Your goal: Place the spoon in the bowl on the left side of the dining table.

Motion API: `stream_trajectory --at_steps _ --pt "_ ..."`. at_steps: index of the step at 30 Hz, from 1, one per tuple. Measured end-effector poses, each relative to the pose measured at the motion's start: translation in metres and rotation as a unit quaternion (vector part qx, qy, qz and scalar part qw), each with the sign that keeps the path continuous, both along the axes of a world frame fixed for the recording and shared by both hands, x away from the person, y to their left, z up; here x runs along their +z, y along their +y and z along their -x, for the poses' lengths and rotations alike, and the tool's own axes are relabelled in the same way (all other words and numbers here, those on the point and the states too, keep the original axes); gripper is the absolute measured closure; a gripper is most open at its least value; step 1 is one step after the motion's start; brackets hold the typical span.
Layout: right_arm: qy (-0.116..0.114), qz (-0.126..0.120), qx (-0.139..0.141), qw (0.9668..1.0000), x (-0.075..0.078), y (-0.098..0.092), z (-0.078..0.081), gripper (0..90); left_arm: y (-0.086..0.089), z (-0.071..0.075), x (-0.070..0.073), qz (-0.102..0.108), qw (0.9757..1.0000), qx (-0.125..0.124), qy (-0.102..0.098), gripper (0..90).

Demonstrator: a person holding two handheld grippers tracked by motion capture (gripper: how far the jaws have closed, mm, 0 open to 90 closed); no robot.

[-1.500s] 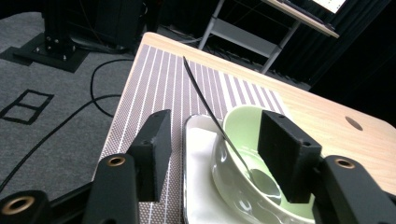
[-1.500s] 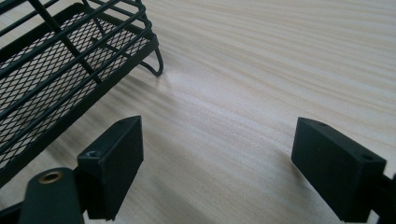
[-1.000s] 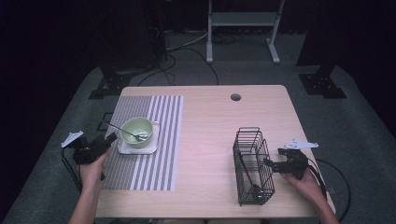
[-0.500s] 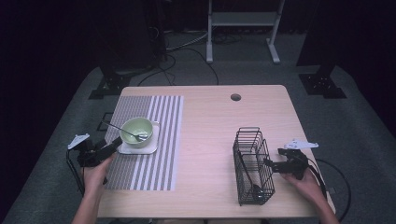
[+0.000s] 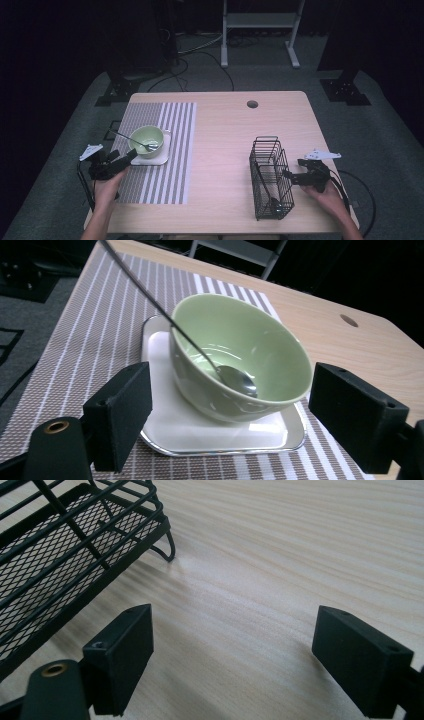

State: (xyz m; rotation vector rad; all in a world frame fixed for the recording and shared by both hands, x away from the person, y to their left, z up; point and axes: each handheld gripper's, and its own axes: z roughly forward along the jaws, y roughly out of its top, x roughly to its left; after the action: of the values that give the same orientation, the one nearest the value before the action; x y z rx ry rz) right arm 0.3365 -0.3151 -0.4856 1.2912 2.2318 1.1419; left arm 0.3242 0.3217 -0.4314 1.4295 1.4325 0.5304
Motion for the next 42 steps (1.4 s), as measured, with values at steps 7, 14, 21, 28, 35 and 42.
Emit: stream_trajectory --at_steps 7,14,21,28,35,42 --pt "0.000 -0.001 0.000 1.0000 0.000 0.000 0.000 15.7 -0.009 0.001 0.001 -0.008 0.9999 -0.011 0.000 12.1" --pt "0.000 0.000 0.000 1.0000 0.000 0.000 0.000 15.7 -0.016 0.002 0.003 -0.012 0.9997 -0.021 -0.001 10.6" --pt "0.001 0.000 -0.001 1.0000 0.000 0.000 0.000 15.7 -0.027 0.004 0.003 -0.006 0.9992 -0.040 -0.003 10.4" --pt "0.001 0.000 -0.001 1.0000 0.000 0.000 0.000 15.7 -0.040 0.005 0.004 -0.011 0.9982 -0.058 -0.004 10.4" --pt "0.001 -0.001 -0.001 1.0000 0.000 0.000 0.000 15.7 -0.053 0.007 0.001 -0.019 0.9967 -0.079 -0.003 10.3" --pt "-0.001 -0.001 0.000 1.0000 0.000 0.000 0.000 15.7 -0.065 0.008 -0.001 -0.021 0.9954 -0.094 -0.003 10.3"
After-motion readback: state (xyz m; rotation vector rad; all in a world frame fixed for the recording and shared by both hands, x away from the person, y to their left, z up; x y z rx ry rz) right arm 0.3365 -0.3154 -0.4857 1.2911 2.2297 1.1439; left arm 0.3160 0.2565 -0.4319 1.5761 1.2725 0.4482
